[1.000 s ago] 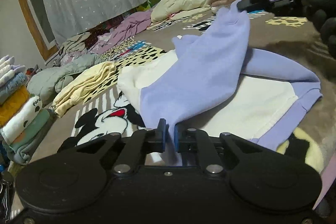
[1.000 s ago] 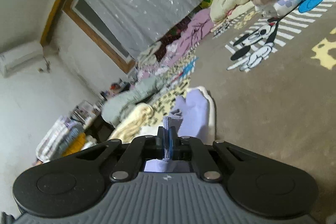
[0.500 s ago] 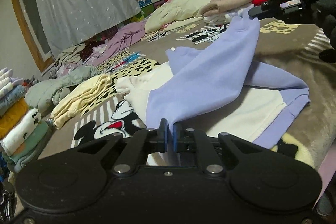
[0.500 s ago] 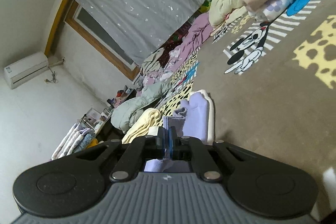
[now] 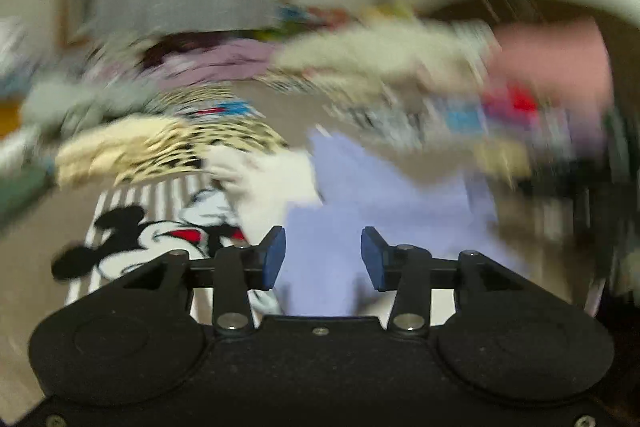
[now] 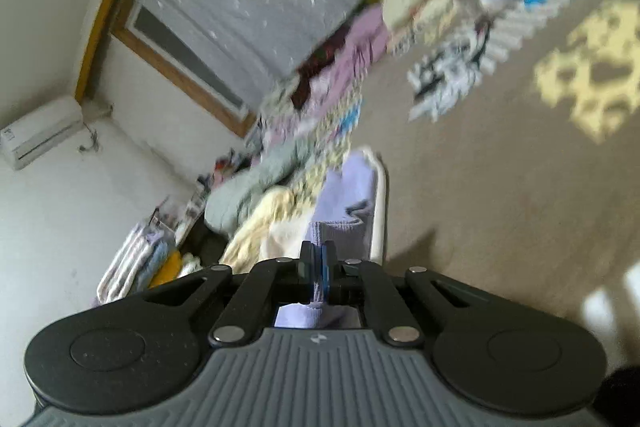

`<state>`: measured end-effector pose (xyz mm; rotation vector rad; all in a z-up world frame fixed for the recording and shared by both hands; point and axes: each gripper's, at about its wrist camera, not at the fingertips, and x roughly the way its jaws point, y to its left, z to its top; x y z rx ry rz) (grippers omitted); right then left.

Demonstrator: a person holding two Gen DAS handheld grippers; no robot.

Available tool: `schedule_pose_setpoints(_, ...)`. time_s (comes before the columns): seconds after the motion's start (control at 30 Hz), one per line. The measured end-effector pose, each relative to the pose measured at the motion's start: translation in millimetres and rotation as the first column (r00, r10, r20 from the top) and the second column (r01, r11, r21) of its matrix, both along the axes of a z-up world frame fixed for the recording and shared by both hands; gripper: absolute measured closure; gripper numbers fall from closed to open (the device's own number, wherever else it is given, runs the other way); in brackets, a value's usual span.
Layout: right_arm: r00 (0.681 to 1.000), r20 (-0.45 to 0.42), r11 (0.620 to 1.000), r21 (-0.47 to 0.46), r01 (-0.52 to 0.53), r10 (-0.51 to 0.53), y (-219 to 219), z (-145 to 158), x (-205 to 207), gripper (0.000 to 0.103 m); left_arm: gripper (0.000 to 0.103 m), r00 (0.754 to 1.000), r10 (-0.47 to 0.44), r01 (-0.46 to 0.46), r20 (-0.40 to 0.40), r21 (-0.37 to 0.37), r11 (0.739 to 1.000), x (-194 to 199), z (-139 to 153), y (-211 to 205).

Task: Fold clothes

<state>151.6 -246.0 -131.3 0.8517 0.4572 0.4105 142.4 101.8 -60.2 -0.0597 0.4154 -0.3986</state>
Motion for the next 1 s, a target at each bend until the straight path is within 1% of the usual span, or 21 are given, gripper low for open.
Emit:
schedule_pose_setpoints(0.03, 1.000, -0.018, 1.000, -0.002, -0.006, 0.005, 2, -4, 2, 0.096, 0.061, 0.997, 0.066, -0.069, -0.035, -0.089, 0.994, 17, 3, 14)
schedule_pose_setpoints(0.07, 0.999, -0.035, 1.000, 0.002, -0.008, 0.008, 4, -8, 5, 0.093, 0.062, 0.990, 0.118, -0.130, -0.076, -0.172, 0.976, 34, 5, 27)
schedule_pose_setpoints(0.13, 0.999, -0.053, 1.000, 0.016, -0.011, 0.012, 4, -14, 8, 0.092, 0.062, 0.975, 0.155, -0.197, -0.156, -0.308, 0.931, 75, 4, 49)
schedule_pose_setpoints(0.2, 0.998, -0.068, 1.000, 0.007, -0.009, 0.010, 4, -16, 11, 0.082, 0.062, 0.955, 0.189, -0.263, -0.228, -0.360, 0.895, 119, -1, 58)
schedule_pose_setpoints(0.27, 0.997, -0.076, 1.000, -0.011, -0.007, 0.007, 5, -17, 13, 0.060, 0.062, 0.935, 0.179, -0.298, -0.306, -0.407, 0.863, 161, -10, 62)
schedule_pose_setpoints(0.3, 0.997, -0.077, 1.000, -0.028, -0.004, 0.002, 6, -16, 12, 0.056, 0.062, 0.922, 0.184, -0.324, -0.339, -0.423, 0.846, 178, -16, 62)
schedule_pose_setpoints(0.33, 0.997, -0.073, 0.999, -0.044, -0.005, 0.002, 6, -15, 12, 0.056, 0.062, 0.909, 0.186, -0.346, -0.374, -0.427, 0.835, 193, -21, 61)
schedule_pose_setpoints(0.4, 0.998, -0.065, 0.998, -0.066, -0.014, 0.010, 5, -12, 11, 0.055, 0.063, 0.894, 0.183, -0.365, -0.408, -0.428, 0.827, 215, -30, 57)
schedule_pose_setpoints(0.47, 0.998, -0.063, 0.997, -0.072, -0.025, 0.021, 2, -10, 11, 0.047, 0.063, 0.882, 0.179, -0.377, -0.436, -0.423, 0.824, 230, -38, 51)
schedule_pose_setpoints(0.5, 0.998, -0.063, 0.996, -0.081, -0.033, 0.028, 1, -9, 11, 0.045, 0.068, 0.876, 0.175, -0.380, -0.450, -0.421, 0.824, 235, -42, 48)
schedule_pose_setpoints(0.57, 0.997, -0.065, 0.993, -0.106, -0.051, 0.044, 0, -9, 12, 0.045, 0.076, 0.866, 0.167, -0.386, -0.471, -0.417, 0.823, 242, -47, 42)
schedule_pose_setpoints(0.6, 0.996, -0.067, 0.991, -0.118, -0.059, 0.052, -1, -9, 12, 0.045, 0.090, 0.862, 0.167, -0.389, -0.478, -0.416, 0.822, 243, -49, 39)
schedule_pose_setpoints(0.63, 0.996, -0.066, 0.989, -0.128, -0.072, 0.064, 0, -9, 13, 0.045, 0.100, 0.860, 0.176, -0.397, -0.479, -0.413, 0.820, 242, -49, 37)
schedule_pose_setpoints(0.67, 0.995, -0.064, 0.987, -0.135, -0.088, 0.080, 1, -10, 13, 0.047, 0.100, 0.861, 0.183, -0.401, -0.474, -0.412, 0.818, 240, -49, 35)
schedule_pose_setpoints(0.7, 0.994, -0.061, 0.985, -0.142, -0.103, 0.096, 3, -11, 13, 0.048, 0.102, 0.871, 0.194, -0.395, -0.451, -0.411, 0.822, 236, -44, 33)
schedule_pose_setpoints(0.73, 0.993, -0.051, 0.982, -0.148, -0.116, 0.110, 7, -11, 13, 0.051, 0.102, 0.879, 0.226, -0.396, -0.421, -0.379, 0.836, 233, -36, 30)
schedule_pose_setpoints(0.77, 0.991, -0.039, 0.979, -0.155, -0.129, 0.124, 10, -12, 13, 0.065, 0.102, 0.887, 0.261, -0.396, -0.381, -0.337, 0.854, 230, -27, 26)
schedule_pose_setpoints(0.8, 0.990, -0.032, 0.977, -0.164, -0.138, 0.134, 13, -11, 12, 0.079, 0.102, 0.898, 0.303, -0.392, -0.317, -0.268, 0.880, 225, -16, 18)
schedule_pose_setpoints(0.87, 0.989, -0.006, 0.976, -0.161, -0.144, 0.145, 16, -9, 12, 0.088, 0.102, 0.909, 0.365, -0.390, -0.202, -0.098, 0.916, 219, 1, -6)
schedule_pose_setpoints(0.93, 0.987, 0.030, 0.978, -0.148, -0.150, 0.156, 17, -5, 11, 0.090, 0.102, 0.917, 0.387, -0.382, -0.095, 0.067, 0.922, 215, 8, -35)
schedule_pose_setpoints(1.0, 0.983, 0.066, 0.977, -0.135, -0.162, 0.172, 19, 1, 11, 0.092, 0.102, 0.928, 0.373, -0.361, -0.012, 0.230, 0.904, 214, 8, -66)
